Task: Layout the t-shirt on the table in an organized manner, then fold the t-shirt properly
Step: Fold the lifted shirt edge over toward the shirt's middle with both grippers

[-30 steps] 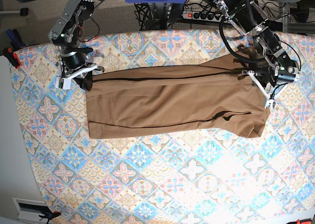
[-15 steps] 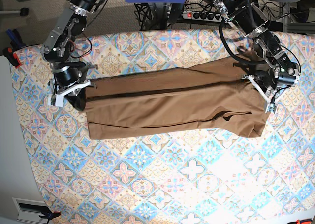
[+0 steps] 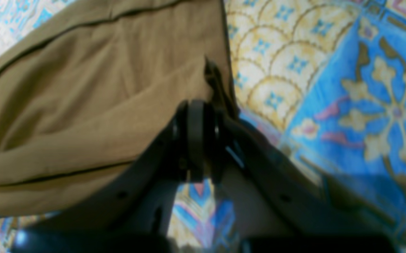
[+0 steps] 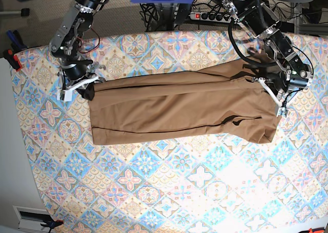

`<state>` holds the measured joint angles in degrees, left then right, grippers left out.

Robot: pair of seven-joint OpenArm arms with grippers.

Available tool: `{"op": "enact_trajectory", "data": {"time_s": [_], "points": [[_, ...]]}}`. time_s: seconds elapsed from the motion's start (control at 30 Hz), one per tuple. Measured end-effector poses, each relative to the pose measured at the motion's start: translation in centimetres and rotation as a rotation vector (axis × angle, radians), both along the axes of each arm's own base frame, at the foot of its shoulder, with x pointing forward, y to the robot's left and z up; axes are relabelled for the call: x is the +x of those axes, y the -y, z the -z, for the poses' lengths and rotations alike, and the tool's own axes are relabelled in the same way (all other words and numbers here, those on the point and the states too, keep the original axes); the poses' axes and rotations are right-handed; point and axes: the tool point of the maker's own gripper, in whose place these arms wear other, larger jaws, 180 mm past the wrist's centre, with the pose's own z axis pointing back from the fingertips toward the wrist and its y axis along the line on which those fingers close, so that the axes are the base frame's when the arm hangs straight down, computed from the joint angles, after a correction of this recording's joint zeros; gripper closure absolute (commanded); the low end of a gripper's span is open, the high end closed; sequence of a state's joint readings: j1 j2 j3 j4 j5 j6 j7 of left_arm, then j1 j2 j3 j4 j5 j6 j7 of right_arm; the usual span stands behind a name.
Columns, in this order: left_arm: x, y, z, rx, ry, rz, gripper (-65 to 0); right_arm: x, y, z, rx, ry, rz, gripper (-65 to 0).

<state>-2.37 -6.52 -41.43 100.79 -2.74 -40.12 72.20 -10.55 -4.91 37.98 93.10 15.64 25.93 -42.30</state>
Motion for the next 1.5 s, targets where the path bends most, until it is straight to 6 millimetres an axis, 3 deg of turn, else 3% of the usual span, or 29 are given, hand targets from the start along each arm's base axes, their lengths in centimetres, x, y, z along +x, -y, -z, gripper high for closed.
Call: {"op": "enact_trajectory", "data": {"time_s": [0.2,0.3,0.53,0.63,0.8,1.0,1.17,1.5], "points": [[0.0,0.0,0.0,0.000,0.000,0.000,0.0,0.1,-2.2,1.6,0.009,-0.044,-0.087,0.0],[0.0,0.0,0.0,-0.001,0.000,0.000,0.0,0.5,-3.4,1.4,0.017,-0.037,-0.120,0.0],[-0.1,0.0,0.1,-0.001,-0.003,0.000,0.0,4.8,-3.0,-2.1,0.013,0.084,-0.110,0.0],[-0.1,0.0,0.1,0.000,-0.002,-0.002,0.0,3.9,-3.0,-1.2,0.019,0.049,-0.109,0.0],[-0.1,0.0,0.1,0.000,-0.003,-0.002,0.0,3.2,-0.3,-0.9,-0.005,0.035,-0.041,0.0],[-0.1,0.0,0.1,0.000,-0.003,-0.002,0.0,0.8,-1.1,1.1,0.006,-0.033,-0.053,0.0],[-0.1,0.0,0.1,-0.001,-0.002,-0.001,0.0,1.7,-0.7,0.2,0.003,0.004,-0.047,0.0],[-0.1,0.0,0.1,-0.001,-0.002,-0.002,0.0,0.3,0.6,0.9,0.005,-0.024,-0.004,0.0]]}}
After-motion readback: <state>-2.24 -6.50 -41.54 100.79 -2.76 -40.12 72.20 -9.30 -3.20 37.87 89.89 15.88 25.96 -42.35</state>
